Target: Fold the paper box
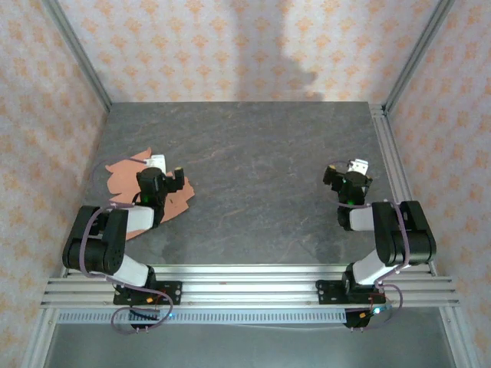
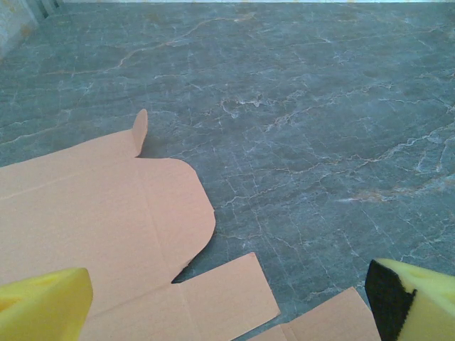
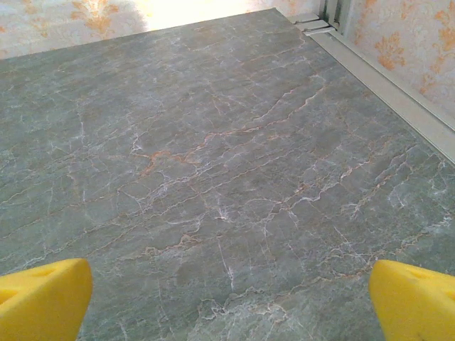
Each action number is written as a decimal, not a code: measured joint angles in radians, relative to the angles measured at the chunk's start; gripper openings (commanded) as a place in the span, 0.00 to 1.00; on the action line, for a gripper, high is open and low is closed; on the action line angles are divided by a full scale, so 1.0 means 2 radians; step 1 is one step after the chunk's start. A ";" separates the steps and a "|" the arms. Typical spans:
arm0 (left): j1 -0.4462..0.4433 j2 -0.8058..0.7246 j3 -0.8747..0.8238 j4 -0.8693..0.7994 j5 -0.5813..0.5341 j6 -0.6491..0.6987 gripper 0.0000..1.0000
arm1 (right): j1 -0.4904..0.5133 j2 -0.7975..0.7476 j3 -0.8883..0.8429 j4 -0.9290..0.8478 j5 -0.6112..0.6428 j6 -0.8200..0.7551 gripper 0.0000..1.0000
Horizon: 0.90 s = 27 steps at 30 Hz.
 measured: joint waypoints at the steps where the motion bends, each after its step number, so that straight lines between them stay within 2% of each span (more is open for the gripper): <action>1: 0.000 0.000 0.000 0.000 0.000 0.000 1.00 | 0.000 0.000 0.000 0.000 0.000 0.000 0.99; 27: 0.000 0.000 0.000 0.000 -0.001 0.000 1.00 | 0.000 0.000 0.000 0.000 -0.009 0.000 0.99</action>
